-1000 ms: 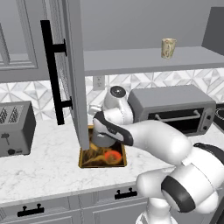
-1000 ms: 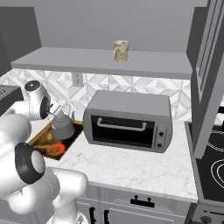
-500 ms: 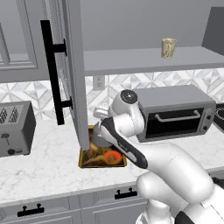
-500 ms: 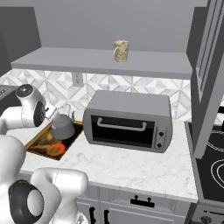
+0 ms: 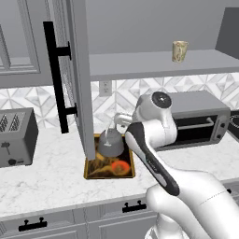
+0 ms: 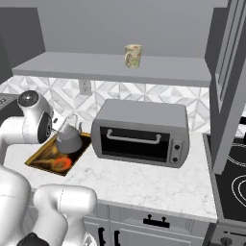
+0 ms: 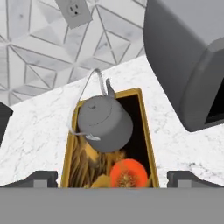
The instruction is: Pick the kettle from the counter and place it on the tray. Then pick the mug from the cabinet and place it on the tray. Then close the cabinet doors.
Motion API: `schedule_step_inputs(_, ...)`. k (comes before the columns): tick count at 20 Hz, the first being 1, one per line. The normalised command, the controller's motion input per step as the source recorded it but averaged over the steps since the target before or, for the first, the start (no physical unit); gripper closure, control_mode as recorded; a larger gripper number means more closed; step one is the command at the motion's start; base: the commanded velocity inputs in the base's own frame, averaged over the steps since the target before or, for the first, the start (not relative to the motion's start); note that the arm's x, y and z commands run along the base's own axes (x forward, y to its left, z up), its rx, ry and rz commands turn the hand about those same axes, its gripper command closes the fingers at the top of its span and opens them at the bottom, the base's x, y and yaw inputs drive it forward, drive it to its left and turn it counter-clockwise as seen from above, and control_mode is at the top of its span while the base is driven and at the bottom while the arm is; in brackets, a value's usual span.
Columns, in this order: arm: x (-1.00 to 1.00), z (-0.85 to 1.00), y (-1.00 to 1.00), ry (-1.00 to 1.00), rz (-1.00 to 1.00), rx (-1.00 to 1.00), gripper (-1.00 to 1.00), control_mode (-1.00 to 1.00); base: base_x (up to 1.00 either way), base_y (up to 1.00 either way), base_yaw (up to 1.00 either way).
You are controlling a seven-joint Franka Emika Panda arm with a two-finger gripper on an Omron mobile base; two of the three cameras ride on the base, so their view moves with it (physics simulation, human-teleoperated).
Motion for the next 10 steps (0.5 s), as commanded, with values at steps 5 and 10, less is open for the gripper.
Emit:
schedule_step_inputs(5, -0.45, 0.51, -0.44, 0.02, 0.15, -0.19, -1.0, -1.0, 0.0, 0.0, 0.0)
schedule_step_inputs(10, -0.37, 0.54, -0.53, 0.0, 0.13, -0.22, -1.0, -1.0, 0.0, 0.0, 0.0)
